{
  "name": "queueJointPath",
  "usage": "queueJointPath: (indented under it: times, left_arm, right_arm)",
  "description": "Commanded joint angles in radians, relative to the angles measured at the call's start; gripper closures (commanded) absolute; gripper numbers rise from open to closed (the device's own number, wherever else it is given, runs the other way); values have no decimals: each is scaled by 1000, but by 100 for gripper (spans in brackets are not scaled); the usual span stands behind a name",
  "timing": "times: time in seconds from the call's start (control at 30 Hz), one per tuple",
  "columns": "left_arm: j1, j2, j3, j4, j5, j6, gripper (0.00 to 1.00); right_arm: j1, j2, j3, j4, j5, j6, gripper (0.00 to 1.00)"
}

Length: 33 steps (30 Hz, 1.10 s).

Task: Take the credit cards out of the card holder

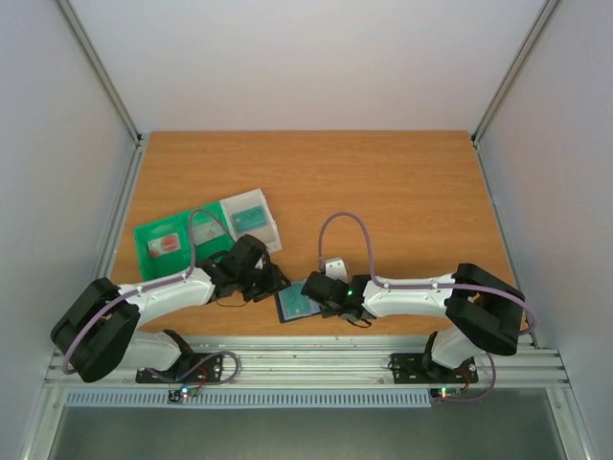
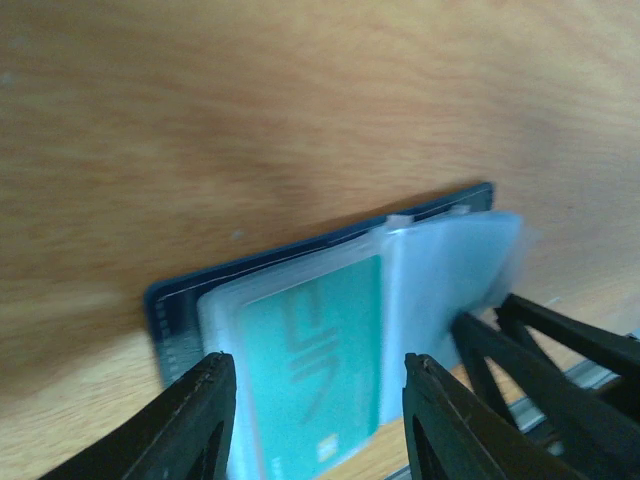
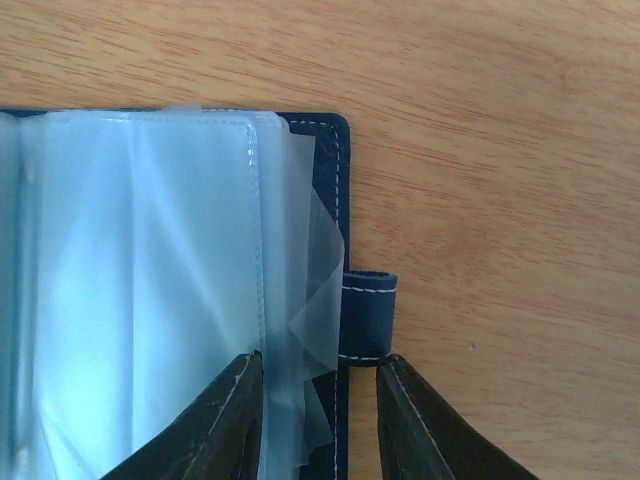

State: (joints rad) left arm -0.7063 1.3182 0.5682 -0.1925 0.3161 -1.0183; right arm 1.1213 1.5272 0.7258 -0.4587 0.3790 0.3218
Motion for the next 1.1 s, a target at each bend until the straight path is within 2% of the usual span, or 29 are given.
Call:
queueJointPath:
  times: [0.0, 0.27, 0.43, 0.6, 0.73, 0.9, 1.07]
  left_arm:
    - [2, -30, -50, 40, -13, 14, 53]
    - [3, -32, -53, 29, -4, 49, 56]
    - [2, -37, -57, 37, 10, 53, 58]
    - [15, -46, -97, 97, 35, 21, 59]
    - [29, -58, -128, 164, 70, -9, 60]
    - [45, -70, -146, 169, 81, -13, 64]
    - [50, -79, -141, 154, 82, 0, 64]
  right_arm:
    - [5, 10, -2, -40, 33, 44, 69]
    - [5, -188, 94, -174, -23, -5, 65]
    - [6, -236, 126, -120, -159, -42, 65]
    - [5, -180, 133, 32, -314, -104, 68]
    - [-10, -130, 132, 85, -363, -109, 74]
    - [-98, -80, 100, 169, -542, -105, 84]
    - [-169, -49, 67, 232, -639, -88, 86]
